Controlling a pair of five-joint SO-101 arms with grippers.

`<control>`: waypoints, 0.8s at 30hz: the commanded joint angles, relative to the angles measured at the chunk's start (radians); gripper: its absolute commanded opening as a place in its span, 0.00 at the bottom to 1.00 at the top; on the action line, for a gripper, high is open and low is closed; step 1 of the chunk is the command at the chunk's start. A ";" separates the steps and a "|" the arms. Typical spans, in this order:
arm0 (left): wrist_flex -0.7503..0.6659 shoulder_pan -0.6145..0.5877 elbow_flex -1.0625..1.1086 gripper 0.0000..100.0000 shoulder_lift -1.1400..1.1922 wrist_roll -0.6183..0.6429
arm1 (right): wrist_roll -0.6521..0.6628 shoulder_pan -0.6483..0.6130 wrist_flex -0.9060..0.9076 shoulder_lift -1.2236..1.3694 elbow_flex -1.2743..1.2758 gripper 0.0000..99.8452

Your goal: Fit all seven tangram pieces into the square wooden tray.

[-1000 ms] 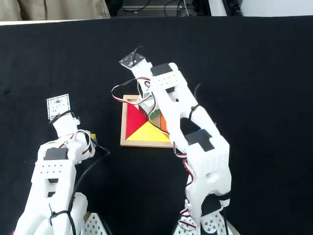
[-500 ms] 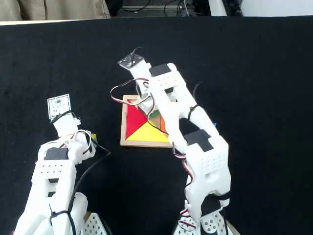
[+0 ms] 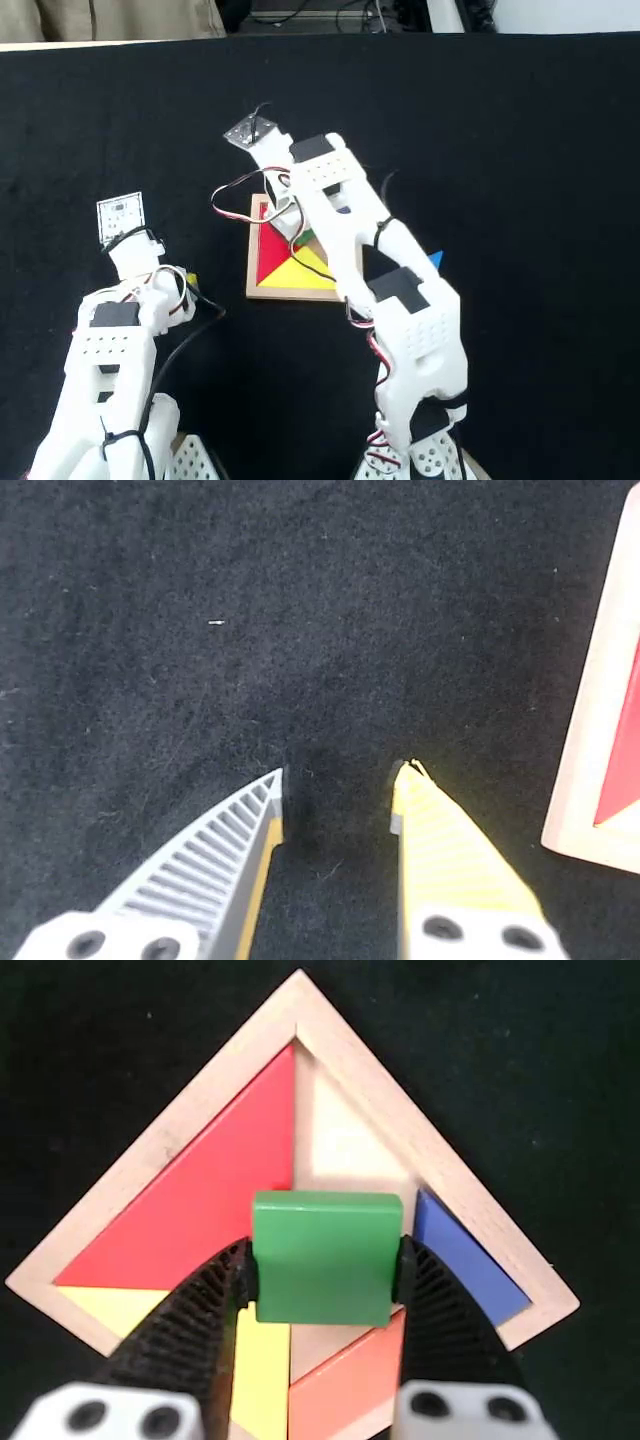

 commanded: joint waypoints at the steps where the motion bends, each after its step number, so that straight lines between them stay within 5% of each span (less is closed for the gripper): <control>1: -0.018 0.010 -0.005 0.19 -0.017 -0.005 | -0.006 0.038 -0.003 -0.010 -0.045 0.14; 24: -0.018 0.010 -0.005 0.19 -0.017 -0.005 | 0.000 0.032 0.005 -0.010 -0.021 0.15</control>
